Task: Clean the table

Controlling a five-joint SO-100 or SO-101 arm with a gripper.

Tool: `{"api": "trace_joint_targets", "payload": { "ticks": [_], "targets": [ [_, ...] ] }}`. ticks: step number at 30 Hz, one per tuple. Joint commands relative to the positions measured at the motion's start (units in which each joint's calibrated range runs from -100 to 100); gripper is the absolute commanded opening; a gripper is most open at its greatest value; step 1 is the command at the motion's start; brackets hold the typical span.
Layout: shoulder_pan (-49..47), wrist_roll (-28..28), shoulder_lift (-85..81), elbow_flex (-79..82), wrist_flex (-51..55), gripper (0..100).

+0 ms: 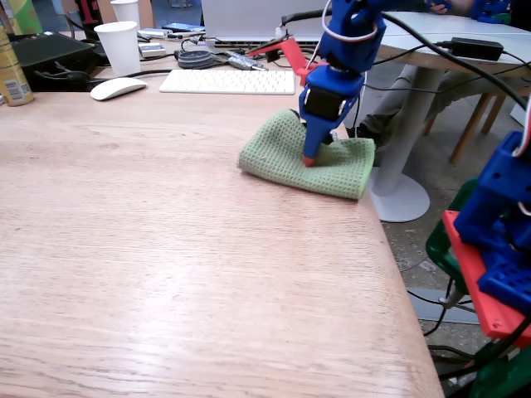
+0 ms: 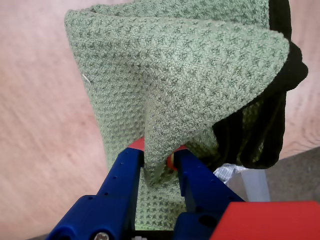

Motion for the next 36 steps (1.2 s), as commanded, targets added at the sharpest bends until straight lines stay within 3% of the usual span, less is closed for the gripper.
{"api": "trace_joint_targets", "payload": {
  "ticks": [1,4,8,11,13,16,19,22,24,29,34,36],
  "targets": [
    [10.6,2.0,4.9,-7.9,-0.2,0],
    [20.9,4.3,14.4,-21.3,-0.3,0],
    [21.4,4.0,20.8,-29.9,-0.2,0],
    [21.2,3.7,7.6,-27.6,1.3,0],
    [18.9,3.6,-5.6,-23.2,8.0,0],
    [-0.1,2.2,-22.8,-18.0,14.0,0],
    [-20.7,-5.5,-32.8,-17.8,14.2,0],
    [-44.8,-7.8,-33.8,-18.0,14.2,0],
    [-53.6,-8.9,-31.7,-18.0,13.7,0],
    [-56.4,-9.6,-16.8,-18.3,12.2,0],
    [-56.8,-9.5,-2.1,-18.8,2.8,0],
    [-61.0,-9.4,3.3,-18.8,1.3,0]
  ]
}}
